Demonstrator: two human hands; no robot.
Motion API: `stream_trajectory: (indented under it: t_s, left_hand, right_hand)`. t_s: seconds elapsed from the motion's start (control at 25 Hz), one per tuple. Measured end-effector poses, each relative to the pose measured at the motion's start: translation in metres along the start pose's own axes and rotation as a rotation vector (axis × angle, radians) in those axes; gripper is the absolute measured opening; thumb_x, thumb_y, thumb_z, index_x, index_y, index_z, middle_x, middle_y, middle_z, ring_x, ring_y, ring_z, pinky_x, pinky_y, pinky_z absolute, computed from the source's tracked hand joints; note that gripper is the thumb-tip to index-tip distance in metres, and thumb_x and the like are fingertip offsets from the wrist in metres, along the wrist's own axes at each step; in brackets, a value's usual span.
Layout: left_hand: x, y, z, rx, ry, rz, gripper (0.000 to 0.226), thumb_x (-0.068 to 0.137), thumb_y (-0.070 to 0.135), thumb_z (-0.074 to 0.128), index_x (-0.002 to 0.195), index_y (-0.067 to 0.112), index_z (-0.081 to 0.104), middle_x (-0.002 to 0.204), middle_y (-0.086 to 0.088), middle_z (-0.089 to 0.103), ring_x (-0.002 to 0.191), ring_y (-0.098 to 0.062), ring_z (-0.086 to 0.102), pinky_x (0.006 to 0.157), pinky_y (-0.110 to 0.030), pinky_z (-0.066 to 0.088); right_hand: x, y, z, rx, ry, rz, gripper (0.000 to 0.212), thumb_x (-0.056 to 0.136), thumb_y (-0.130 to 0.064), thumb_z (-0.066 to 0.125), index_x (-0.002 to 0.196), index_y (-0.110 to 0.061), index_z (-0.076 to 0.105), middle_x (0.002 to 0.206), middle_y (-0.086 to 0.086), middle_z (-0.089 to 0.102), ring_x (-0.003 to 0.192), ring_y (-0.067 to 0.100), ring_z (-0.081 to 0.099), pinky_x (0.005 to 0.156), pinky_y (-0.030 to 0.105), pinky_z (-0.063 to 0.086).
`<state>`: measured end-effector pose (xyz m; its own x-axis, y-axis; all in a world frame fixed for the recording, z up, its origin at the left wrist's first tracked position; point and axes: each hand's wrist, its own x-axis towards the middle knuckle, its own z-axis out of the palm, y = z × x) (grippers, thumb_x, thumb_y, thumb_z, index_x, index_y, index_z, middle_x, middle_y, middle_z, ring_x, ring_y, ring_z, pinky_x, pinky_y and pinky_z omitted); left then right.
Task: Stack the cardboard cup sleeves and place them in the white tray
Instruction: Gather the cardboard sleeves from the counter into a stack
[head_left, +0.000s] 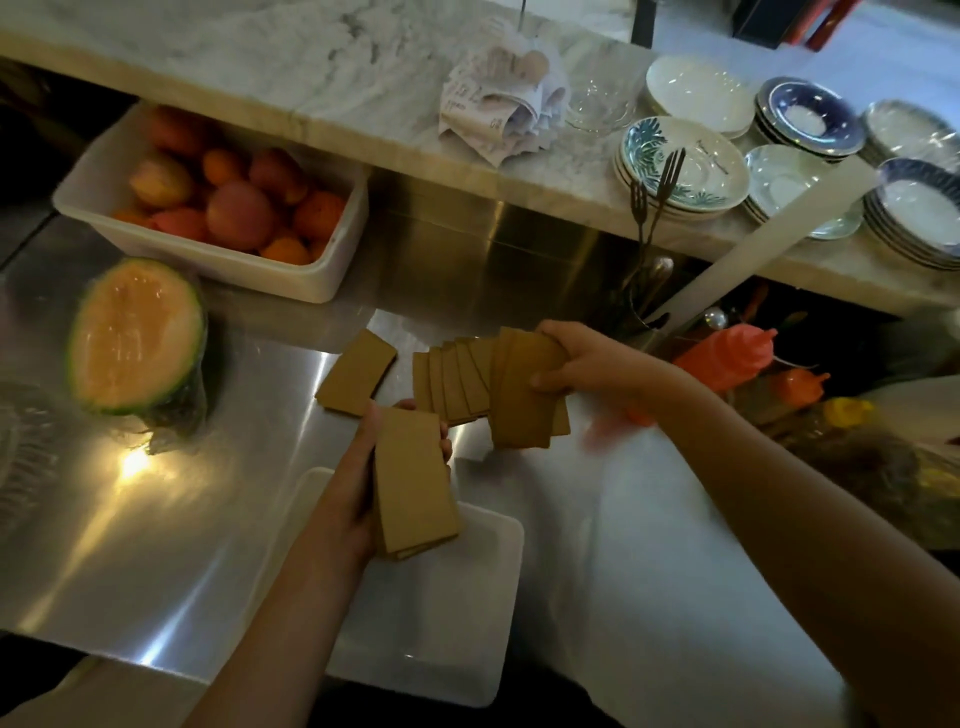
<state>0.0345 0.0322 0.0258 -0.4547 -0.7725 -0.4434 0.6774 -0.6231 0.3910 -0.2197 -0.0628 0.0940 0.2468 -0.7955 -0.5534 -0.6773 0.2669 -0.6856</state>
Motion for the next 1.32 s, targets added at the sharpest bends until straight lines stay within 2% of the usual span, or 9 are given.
stream_trajectory:
  t_s: [0.32, 0.52, 0.68, 0.84, 0.96, 1.04, 1.12, 1.2, 1.32]
  left_hand:
    - [-0.025, -0.011, 0.01, 0.18, 0.141, -0.098, 0.057, 0.076, 0.06, 0.054, 0.12, 0.025, 0.061, 0.116, -0.017, 0.069, 0.093, -0.034, 0.071, 0.067, -0.048, 0.059]
    - [-0.038, -0.012, 0.016, 0.272, 0.079, -0.213, 0.09, 0.061, 0.068, 0.066, 0.133, 0.016, 0.053, 0.112, -0.02, 0.071, 0.095, -0.037, 0.07, 0.068, -0.048, 0.059]
    - [-0.042, -0.014, 0.011, 0.344, 0.121, -0.215, 0.081, 0.068, 0.065, 0.054, 0.133, 0.016, 0.054, 0.114, -0.017, 0.071, 0.098, -0.033, 0.07, 0.072, -0.045, 0.058]
    - [-0.047, -0.019, 0.007, 0.366, 0.166, -0.225, 0.081, 0.064, 0.064, 0.057, 0.129, 0.016, 0.059, 0.116, -0.019, 0.069, 0.103, -0.036, 0.066, 0.08, -0.05, 0.053]
    - [-0.051, -0.024, 0.009, 0.347, 0.145, -0.229, 0.066, 0.069, 0.058, 0.053, 0.119, 0.016, 0.061, 0.1, -0.014, 0.075, 0.089, -0.032, 0.071, 0.076, -0.049, 0.055]
    - [-0.051, -0.027, 0.006, 0.333, 0.163, -0.247, 0.077, 0.061, 0.057, 0.073, 0.124, 0.015, 0.058, 0.106, -0.019, 0.071, 0.094, -0.037, 0.067, 0.084, -0.055, 0.052]
    - [-0.049, -0.029, -0.001, 0.353, 0.192, -0.287, 0.113, 0.032, 0.052, 0.092, 0.132, 0.014, 0.054, 0.121, -0.024, 0.063, 0.104, -0.042, 0.061, 0.093, -0.063, 0.045]
    - [-0.047, -0.031, -0.004, 0.339, 0.195, -0.275, 0.125, 0.021, 0.051, 0.094, 0.134, 0.016, 0.053, 0.122, -0.024, 0.062, 0.102, -0.04, 0.061, 0.085, -0.059, 0.05]
    - [-0.041, -0.032, 0.001, 0.256, 0.143, -0.232, 0.114, 0.031, 0.052, 0.093, 0.134, 0.023, 0.054, 0.108, -0.018, 0.069, 0.087, -0.033, 0.069, 0.065, -0.048, 0.057]
  right_hand:
    - [-0.091, -0.033, 0.052, 0.319, -0.08, -0.104, 0.057, 0.08, -0.013, 0.074, 0.127, -0.027, 0.045, 0.124, 0.0, 0.05, 0.109, 0.02, 0.057, 0.08, 0.033, 0.058]
    - [-0.097, -0.04, 0.095, 0.106, 0.064, -0.152, 0.061, 0.082, -0.02, 0.074, 0.133, -0.03, 0.042, 0.116, -0.017, 0.046, 0.106, 0.008, 0.051, 0.076, 0.018, 0.049]
    - [-0.106, -0.039, 0.121, -0.067, 0.204, -0.178, 0.067, 0.083, -0.027, 0.072, 0.14, -0.028, 0.038, 0.122, -0.011, 0.044, 0.106, 0.007, 0.047, 0.079, 0.016, 0.045]
    - [-0.107, -0.031, 0.135, -0.197, 0.283, -0.171, 0.07, 0.082, -0.039, 0.071, 0.142, -0.032, 0.037, 0.131, -0.007, 0.039, 0.119, 0.012, 0.04, 0.101, 0.032, 0.042]
    - [-0.11, -0.027, 0.139, -0.213, 0.338, -0.192, 0.061, 0.081, -0.041, 0.072, 0.134, -0.037, 0.042, 0.132, -0.007, 0.035, 0.119, 0.01, 0.033, 0.091, 0.015, 0.036]
    - [-0.112, -0.024, 0.143, -0.224, 0.391, -0.229, 0.048, 0.078, -0.046, 0.072, 0.12, -0.038, 0.048, 0.125, -0.009, 0.037, 0.112, 0.007, 0.032, 0.083, 0.011, 0.034]
    - [-0.113, -0.018, 0.148, -0.252, 0.428, -0.245, 0.036, 0.077, -0.052, 0.07, 0.105, -0.036, 0.053, 0.115, -0.011, 0.037, 0.108, 0.007, 0.035, 0.087, 0.02, 0.041]
    - [-0.114, -0.014, 0.153, -0.269, 0.445, -0.258, 0.029, 0.079, -0.055, 0.067, 0.097, -0.035, 0.058, 0.108, -0.012, 0.036, 0.103, 0.007, 0.036, 0.087, 0.023, 0.044]
    - [-0.114, -0.008, 0.158, -0.253, 0.485, -0.292, 0.024, 0.082, -0.052, 0.064, 0.095, -0.033, 0.058, 0.102, -0.012, 0.04, 0.094, 0.006, 0.041, 0.08, 0.019, 0.045]
